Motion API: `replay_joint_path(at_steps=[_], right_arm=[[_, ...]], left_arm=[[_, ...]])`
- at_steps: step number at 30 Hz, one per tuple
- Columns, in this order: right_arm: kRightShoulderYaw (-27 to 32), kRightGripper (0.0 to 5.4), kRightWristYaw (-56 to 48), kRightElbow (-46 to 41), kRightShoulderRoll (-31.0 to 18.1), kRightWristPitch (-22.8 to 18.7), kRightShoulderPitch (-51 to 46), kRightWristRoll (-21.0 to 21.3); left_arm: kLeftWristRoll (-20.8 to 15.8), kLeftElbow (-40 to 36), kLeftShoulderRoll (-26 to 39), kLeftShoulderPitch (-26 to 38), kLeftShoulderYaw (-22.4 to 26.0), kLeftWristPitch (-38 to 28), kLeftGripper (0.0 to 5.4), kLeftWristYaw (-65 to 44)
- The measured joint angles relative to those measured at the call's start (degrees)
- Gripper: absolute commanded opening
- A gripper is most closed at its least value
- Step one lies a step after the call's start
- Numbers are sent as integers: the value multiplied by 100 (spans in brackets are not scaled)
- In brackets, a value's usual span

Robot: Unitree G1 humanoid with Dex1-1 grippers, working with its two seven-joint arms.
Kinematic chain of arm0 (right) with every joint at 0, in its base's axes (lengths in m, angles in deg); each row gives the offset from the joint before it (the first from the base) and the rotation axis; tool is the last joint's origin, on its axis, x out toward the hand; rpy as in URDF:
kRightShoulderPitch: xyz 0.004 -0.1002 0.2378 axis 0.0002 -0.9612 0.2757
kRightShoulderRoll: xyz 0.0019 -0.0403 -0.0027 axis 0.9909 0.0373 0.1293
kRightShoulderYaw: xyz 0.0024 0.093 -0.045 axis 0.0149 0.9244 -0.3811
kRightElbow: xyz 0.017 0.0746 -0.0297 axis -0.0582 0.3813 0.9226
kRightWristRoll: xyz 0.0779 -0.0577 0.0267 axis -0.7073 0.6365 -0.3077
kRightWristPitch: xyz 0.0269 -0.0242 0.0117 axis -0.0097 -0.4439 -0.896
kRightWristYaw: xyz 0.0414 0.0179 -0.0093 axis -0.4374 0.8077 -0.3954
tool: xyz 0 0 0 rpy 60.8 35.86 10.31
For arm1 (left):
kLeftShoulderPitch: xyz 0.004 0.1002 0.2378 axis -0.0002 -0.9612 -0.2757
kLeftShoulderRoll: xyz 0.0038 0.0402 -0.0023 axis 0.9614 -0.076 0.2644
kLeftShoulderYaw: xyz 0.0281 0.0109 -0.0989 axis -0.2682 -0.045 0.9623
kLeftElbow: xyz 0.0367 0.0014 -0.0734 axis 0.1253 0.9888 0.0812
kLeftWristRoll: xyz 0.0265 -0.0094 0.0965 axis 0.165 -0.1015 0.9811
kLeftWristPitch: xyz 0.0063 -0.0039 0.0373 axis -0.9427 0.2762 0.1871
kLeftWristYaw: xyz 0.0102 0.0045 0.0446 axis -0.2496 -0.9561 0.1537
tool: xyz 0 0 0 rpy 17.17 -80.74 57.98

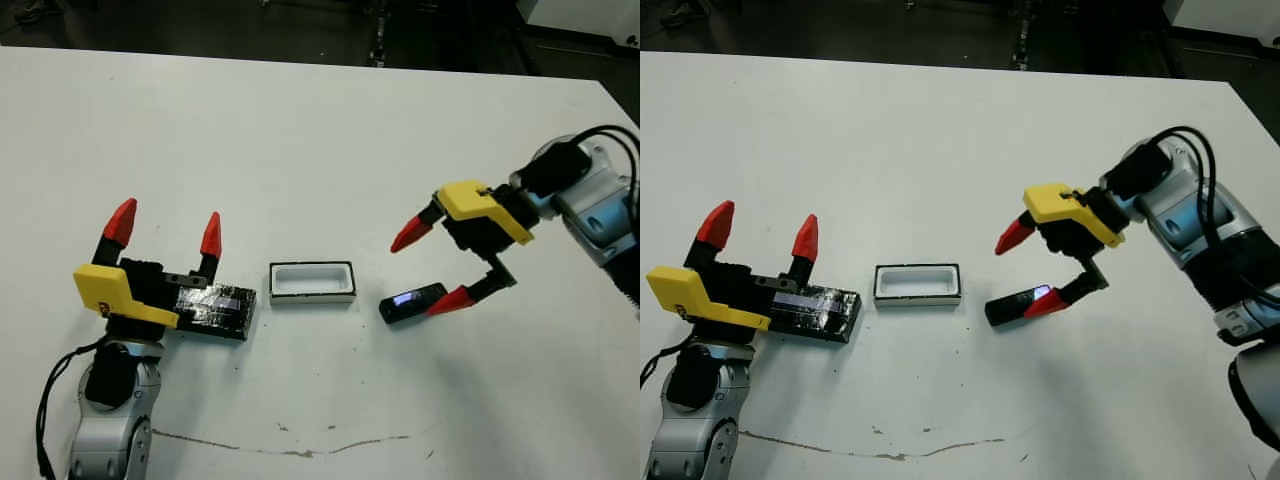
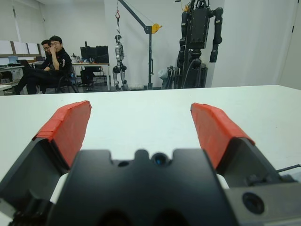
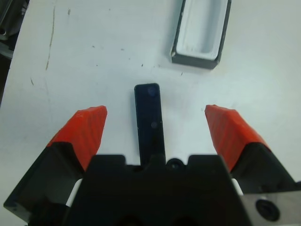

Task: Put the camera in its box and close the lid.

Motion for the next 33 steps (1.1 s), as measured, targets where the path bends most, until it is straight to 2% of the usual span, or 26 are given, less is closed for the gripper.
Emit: replay_joint_path(at_steps=[4,9,16,21,28,31,33], right_arm=[[-171,540,0,290,97,41,5,-4],[-237,540,-1,559,223,282,4,3],[-246,540,-1,680,256,421,-45,15],[-202,540,-1,574,257,346,-97,241],[-91,540,-1,522,292,257,-334,274],[95,540,-2,469,314,201,-429,424],[254,520,-1,411,366,134,-529,531]], left_arm=[[3,-6,-3,-5,0,3,539,3],[4,-6,-2,-7,-1,2,539,2],[5,-6,-2,-20,-1,-1,539,0],[6,-6,-2,-33,-1,-11,539,-2],[3,-6,-2,-83,-1,-10,539,-1],[4,-6,-3,-84,0,-12,539,0],[-1,-6,-3,-84,1,-12,540,0]])
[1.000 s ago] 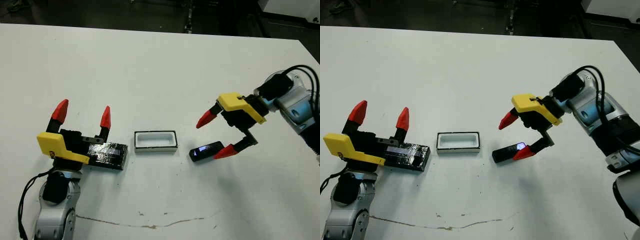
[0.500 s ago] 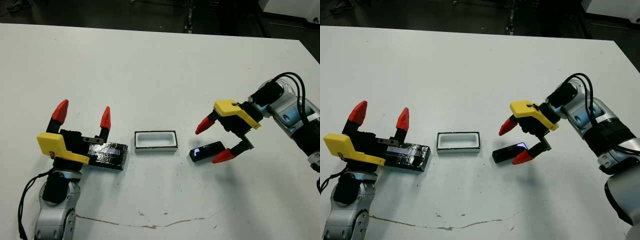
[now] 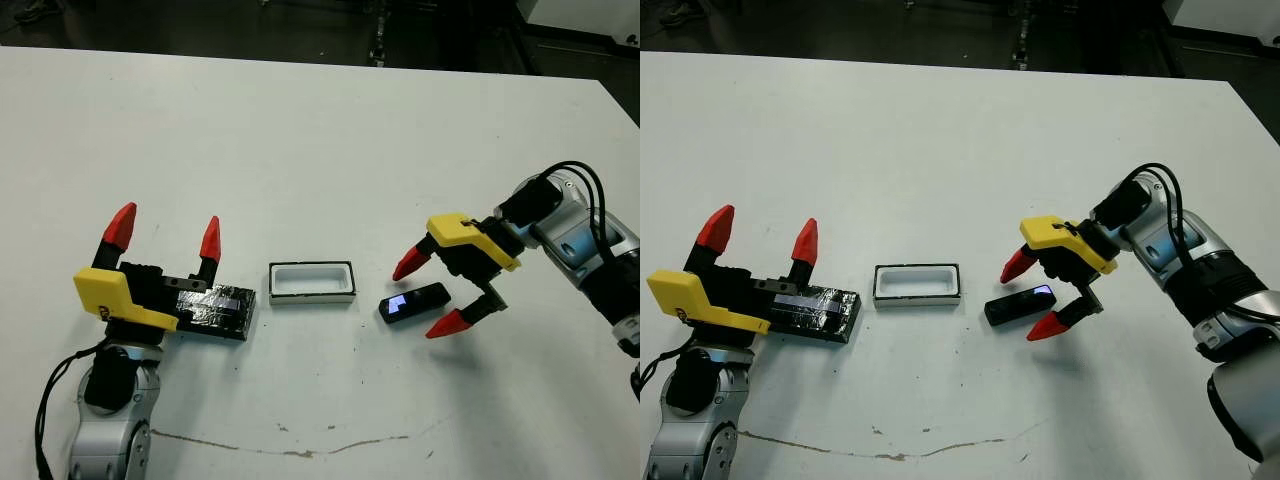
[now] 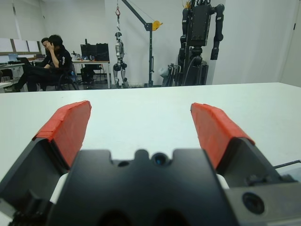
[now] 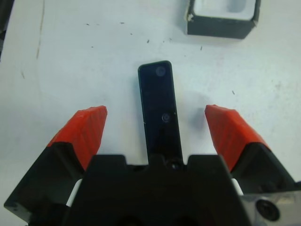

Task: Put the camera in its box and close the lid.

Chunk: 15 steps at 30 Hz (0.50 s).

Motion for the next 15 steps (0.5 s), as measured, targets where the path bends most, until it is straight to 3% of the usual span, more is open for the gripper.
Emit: replay_joint_path(at_steps=[15], right_arm=[[756,292,79,-289,261,-622,-500,428]], left_arm=[[-15,1,1,1,4,-2,540,-3]])
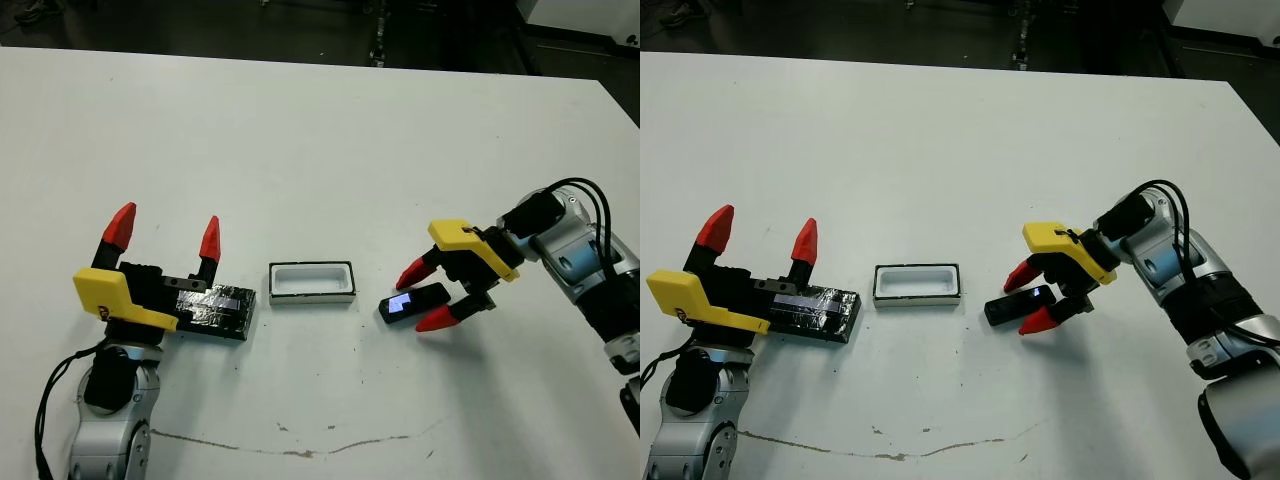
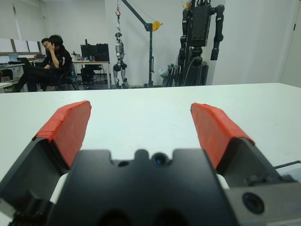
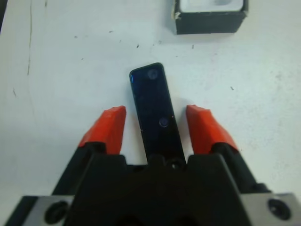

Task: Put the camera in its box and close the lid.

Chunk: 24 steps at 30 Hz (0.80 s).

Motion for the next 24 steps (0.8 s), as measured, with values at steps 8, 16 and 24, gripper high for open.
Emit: replay_joint_path(at_steps=[8,16,24], right_arm=[[141,167,106,-177,37,-41,-141,155],[243,166,61,-157,85,-170,-156,186],[426,166,371,-438,88,-403,-176,301]], left_arm=[[-36,0,1,0,1,0,540,-8],[-45,-1,2,0,3,1,540,-7],[-44,1,2,0,4,-2,540,-8]])
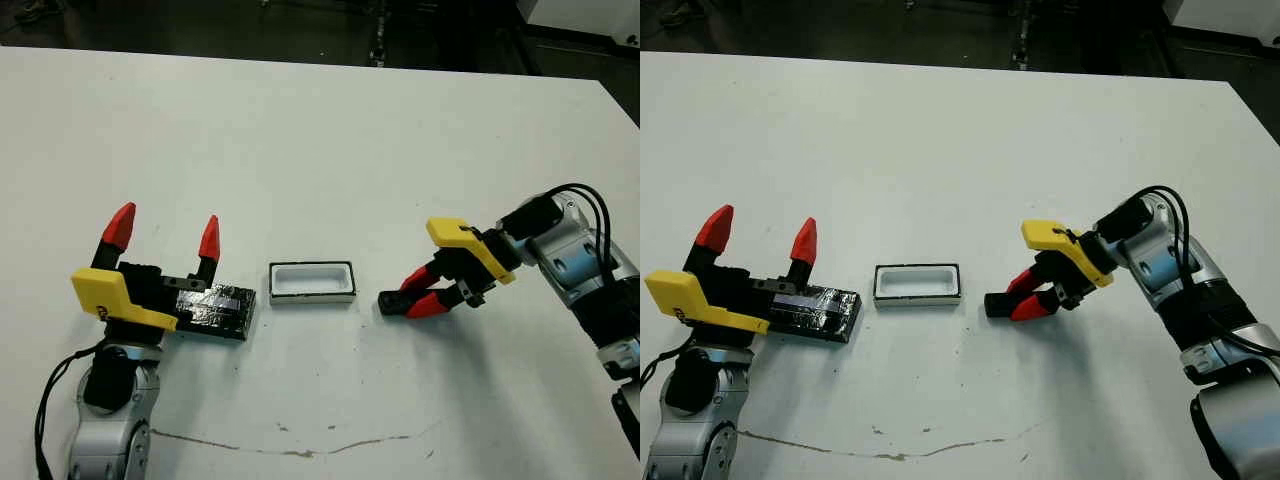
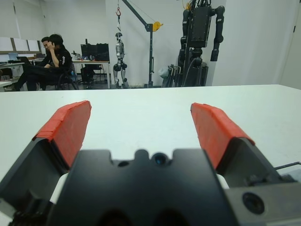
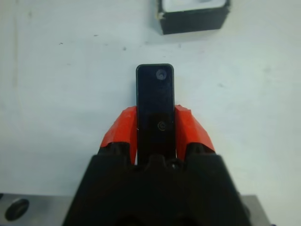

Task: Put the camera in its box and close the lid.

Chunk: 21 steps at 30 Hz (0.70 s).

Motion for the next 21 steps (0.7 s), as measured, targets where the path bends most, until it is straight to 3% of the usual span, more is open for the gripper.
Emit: replay_joint_path(at_steps=[7,21], right_arm=[[504,166,-39,-116,41,-562,194,-433],[520,166,-326,1015,984,-420,1370,-447]], left_arm=[[2,1,0,0,0,-3,540,-1],[5,-4,4,19,-3,3,540,4]])
